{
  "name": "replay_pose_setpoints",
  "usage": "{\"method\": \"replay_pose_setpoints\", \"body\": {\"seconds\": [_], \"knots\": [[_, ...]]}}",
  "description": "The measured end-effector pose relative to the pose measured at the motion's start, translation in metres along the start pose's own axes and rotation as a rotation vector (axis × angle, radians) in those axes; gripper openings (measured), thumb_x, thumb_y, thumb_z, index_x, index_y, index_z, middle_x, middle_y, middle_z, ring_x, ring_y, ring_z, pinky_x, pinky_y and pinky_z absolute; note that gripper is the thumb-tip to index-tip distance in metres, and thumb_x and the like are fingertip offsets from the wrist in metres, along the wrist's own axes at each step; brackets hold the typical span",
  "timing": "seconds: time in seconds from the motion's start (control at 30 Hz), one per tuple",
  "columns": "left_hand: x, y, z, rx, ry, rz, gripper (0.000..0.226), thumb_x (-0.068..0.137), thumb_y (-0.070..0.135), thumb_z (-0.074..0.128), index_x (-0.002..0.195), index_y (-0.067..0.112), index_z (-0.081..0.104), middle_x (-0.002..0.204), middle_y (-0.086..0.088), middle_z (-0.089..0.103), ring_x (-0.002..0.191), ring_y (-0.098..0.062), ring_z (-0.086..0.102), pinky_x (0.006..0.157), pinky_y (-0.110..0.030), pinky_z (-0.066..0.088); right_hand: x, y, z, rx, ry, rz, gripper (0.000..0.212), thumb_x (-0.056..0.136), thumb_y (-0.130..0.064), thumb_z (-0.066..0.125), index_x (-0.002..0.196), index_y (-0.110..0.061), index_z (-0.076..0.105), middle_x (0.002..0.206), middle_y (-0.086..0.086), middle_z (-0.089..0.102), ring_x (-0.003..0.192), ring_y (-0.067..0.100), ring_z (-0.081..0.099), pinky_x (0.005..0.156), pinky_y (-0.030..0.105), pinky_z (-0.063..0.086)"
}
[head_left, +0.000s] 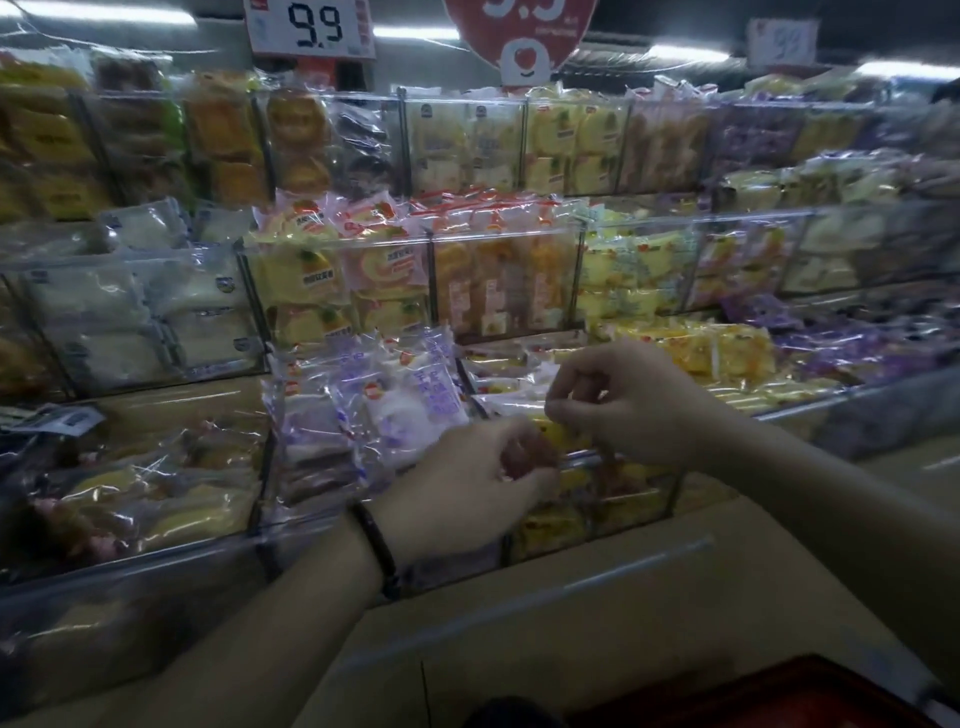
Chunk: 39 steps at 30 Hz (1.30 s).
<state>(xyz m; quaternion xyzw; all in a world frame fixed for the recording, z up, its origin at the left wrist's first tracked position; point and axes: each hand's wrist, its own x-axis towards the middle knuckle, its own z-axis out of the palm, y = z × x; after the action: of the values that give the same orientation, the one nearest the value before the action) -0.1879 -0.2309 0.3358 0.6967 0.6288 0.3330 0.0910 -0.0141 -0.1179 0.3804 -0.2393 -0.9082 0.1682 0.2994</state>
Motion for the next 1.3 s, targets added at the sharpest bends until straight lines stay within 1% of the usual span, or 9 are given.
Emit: {"method": "replay_pose_setpoints", "body": {"seconds": [0.13, 0.3, 0.5, 0.63, 0.77, 0.9, 1.03, 1.2, 1.3], "knots": [[0.011, 0.016, 0.071, -0.131, -0.412, -0.028, 0.018, 0.102, 0.037, 0.064, 0.111, 0.022, 0.069, 0.096, 0.001, 0.077, 0.069, -0.011, 0.074, 0.057, -0.022, 0.053, -0.064, 0.05, -0.004, 0.108, -0.379, 0.278, 0.014, 0.1, -0.029, 0.067, 0.094, -0.019, 0.074, 0.081, 0.007, 0.077, 0.059, 0.019, 0.072, 0.045, 0.029, 0.047], [0.027, 0.001, 0.182, 0.036, -0.777, -0.002, 0.026, 0.102, 0.047, 0.06, 0.112, 0.026, 0.071, 0.091, 0.009, 0.075, 0.078, -0.01, 0.074, 0.082, -0.046, 0.061, -0.143, 0.154, 0.033, 0.063, -0.71, 0.647, 0.029, 0.104, -0.038, 0.061, 0.106, -0.011, 0.073, 0.091, 0.008, 0.078, 0.071, 0.024, 0.076, 0.054, 0.035, 0.058], [0.064, -0.025, 0.3, 0.251, -1.044, 0.065, 0.034, 0.105, 0.049, 0.055, 0.122, 0.024, 0.069, 0.098, 0.013, 0.067, 0.076, 0.0, 0.064, 0.075, -0.025, 0.054, -0.258, 0.288, 0.104, 0.128, -0.611, 1.04, 0.036, 0.102, -0.037, 0.065, 0.102, -0.003, 0.075, 0.097, 0.015, 0.079, 0.081, 0.032, 0.077, 0.067, 0.045, 0.062], [0.087, -0.05, 0.36, 0.232, -1.088, 0.079, 0.033, 0.104, 0.043, 0.058, 0.121, 0.018, 0.07, 0.105, 0.004, 0.07, 0.08, -0.007, 0.062, 0.071, -0.02, 0.047, -0.309, 0.353, 0.149, 0.192, -0.482, 1.315, 0.026, 0.101, -0.02, 0.065, 0.103, 0.005, 0.07, 0.085, 0.018, 0.072, 0.058, 0.026, 0.066, 0.047, 0.033, 0.056], [0.096, -0.077, 0.401, 0.137, -1.051, 0.029, 0.024, 0.104, 0.039, 0.059, 0.117, 0.021, 0.069, 0.096, 0.007, 0.075, 0.073, -0.005, 0.07, 0.081, -0.028, 0.058, -0.339, 0.396, 0.195, 0.15, -0.458, 1.433, 0.025, 0.101, -0.032, 0.064, 0.086, -0.012, 0.062, 0.089, 0.013, 0.067, 0.077, 0.033, 0.068, 0.071, 0.045, 0.059], [0.107, -0.089, 0.421, 0.111, -1.073, 0.003, 0.024, 0.103, 0.043, 0.06, 0.115, 0.025, 0.07, 0.088, 0.014, 0.069, 0.071, -0.002, 0.067, 0.085, -0.033, 0.058, -0.35, 0.422, 0.232, -0.01, -0.626, 1.457, 0.047, 0.101, -0.038, 0.064, 0.132, -0.003, 0.064, 0.134, 0.017, 0.067, 0.121, 0.034, 0.067, 0.096, 0.036, 0.054], [0.107, -0.09, 0.44, 0.13, -1.097, 0.036, 0.024, 0.103, 0.044, 0.06, 0.116, 0.027, 0.071, 0.08, 0.022, 0.059, 0.071, 0.003, 0.057, 0.073, -0.023, 0.049, -0.347, 0.431, 0.255, 0.075, -0.622, 1.433, 0.05, 0.105, -0.039, 0.056, 0.148, -0.013, 0.052, 0.149, -0.002, 0.055, 0.135, 0.024, 0.055, 0.089, 0.015, 0.051], [0.106, -0.086, 0.451, 0.152, -1.135, 0.059, 0.024, 0.103, 0.045, 0.059, 0.119, 0.03, 0.069, 0.088, 0.018, 0.055, 0.075, -0.001, 0.049, 0.066, -0.017, 0.038, -0.382, 0.479, 0.309, -0.024, -0.44, 1.496, 0.066, 0.079, -0.08, 0.032, 0.135, -0.052, 0.055, 0.146, 0.0, 0.06, 0.13, 0.035, 0.059, 0.102, 0.045, 0.046], [0.105, -0.085, 0.452, 0.163, -1.161, 0.046, 0.024, 0.104, 0.047, 0.057, 0.12, 0.033, 0.067, 0.095, 0.016, 0.06, 0.066, 0.004, 0.049, 0.057, -0.013, 0.033, -0.416, 0.528, 0.35, 0.05, -0.423, 1.566, 0.067, 0.076, -0.088, 0.029, 0.131, -0.055, 0.049, 0.143, -0.003, 0.06, 0.127, 0.034, 0.059, 0.102, 0.049, 0.044]]}}
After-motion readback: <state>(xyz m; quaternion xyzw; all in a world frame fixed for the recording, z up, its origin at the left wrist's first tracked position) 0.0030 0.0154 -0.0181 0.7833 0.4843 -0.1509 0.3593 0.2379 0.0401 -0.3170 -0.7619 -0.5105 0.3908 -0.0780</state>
